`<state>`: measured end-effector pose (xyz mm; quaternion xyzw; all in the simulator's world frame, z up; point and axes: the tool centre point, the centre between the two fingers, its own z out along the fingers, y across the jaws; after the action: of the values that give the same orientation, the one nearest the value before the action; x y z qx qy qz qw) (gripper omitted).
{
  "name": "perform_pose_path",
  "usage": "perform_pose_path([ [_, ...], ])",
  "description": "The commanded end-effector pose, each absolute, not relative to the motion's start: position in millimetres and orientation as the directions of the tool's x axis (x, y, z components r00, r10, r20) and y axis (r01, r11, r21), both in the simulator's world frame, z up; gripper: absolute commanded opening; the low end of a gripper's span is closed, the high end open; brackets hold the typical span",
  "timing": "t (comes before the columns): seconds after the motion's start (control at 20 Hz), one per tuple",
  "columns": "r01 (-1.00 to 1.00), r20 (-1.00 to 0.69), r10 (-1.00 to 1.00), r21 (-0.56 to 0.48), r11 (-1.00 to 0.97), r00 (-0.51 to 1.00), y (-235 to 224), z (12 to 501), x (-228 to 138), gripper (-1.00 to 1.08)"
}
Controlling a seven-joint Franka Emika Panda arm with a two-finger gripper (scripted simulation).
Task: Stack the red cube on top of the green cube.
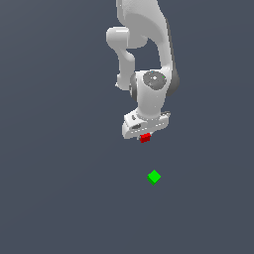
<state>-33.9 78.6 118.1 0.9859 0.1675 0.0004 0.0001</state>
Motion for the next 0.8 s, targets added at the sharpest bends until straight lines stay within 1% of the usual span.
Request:
perform_pose_path([
  [0.0, 0.33, 0.001, 0.33, 0.0, -0.944, 0.944, 79, 118, -33, -1.0],
  [0.35, 0.33, 0.001, 0.33, 0.0, -0.944, 0.944, 83, 112, -18, -1.0],
  [0.75, 0.33, 0.001, 0.33, 0.0, -0.944, 0.944, 92, 99, 17, -1.0],
])
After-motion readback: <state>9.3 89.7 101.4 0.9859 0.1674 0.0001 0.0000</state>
